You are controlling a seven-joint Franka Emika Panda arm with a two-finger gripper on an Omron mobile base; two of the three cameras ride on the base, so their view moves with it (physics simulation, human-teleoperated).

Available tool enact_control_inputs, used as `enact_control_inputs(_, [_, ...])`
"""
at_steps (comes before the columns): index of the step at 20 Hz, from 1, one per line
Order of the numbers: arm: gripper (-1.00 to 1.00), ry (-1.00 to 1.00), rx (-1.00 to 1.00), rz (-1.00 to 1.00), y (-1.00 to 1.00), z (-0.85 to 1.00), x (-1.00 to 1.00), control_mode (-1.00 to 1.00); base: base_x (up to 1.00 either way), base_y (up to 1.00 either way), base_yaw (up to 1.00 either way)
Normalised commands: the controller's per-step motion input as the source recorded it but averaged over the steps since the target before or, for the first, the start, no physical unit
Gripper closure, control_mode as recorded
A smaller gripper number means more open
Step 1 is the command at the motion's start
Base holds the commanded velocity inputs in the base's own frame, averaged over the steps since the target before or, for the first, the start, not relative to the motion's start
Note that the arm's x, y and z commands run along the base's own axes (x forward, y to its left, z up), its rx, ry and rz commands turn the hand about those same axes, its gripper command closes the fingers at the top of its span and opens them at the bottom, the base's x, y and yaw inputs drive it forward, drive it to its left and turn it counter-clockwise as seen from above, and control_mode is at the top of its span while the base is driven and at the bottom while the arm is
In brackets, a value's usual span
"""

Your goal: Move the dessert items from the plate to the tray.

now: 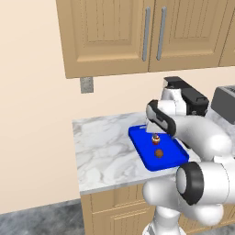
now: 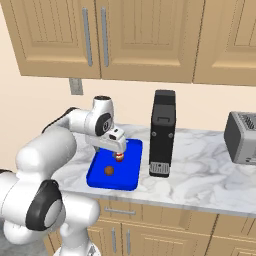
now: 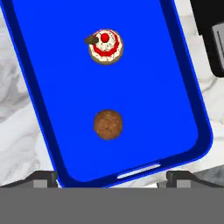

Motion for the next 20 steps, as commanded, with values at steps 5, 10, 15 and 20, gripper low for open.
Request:
enact_control_inputs(5, [-1.0,-0.08,0.0,0.0,0.09,0.58,-0.49,-1.0,0.0,0.0,0.0])
enact_control_inputs(10, [-1.0,-0.11,0.0,0.0,0.15,0.53,-0.59,-1.0,0.0,0.0,0.0])
enact_control_inputs(15, [-1.0,-0.13,0.0,0.0,0.34,0.63,-0.57,-1.0,0.0,0.0,0.0])
enact_control_inputs(20, [-1.0,-0.17,-0.01,-0.03,0.55,0.25,-0.48,-1.0,0.0,0.0,0.0])
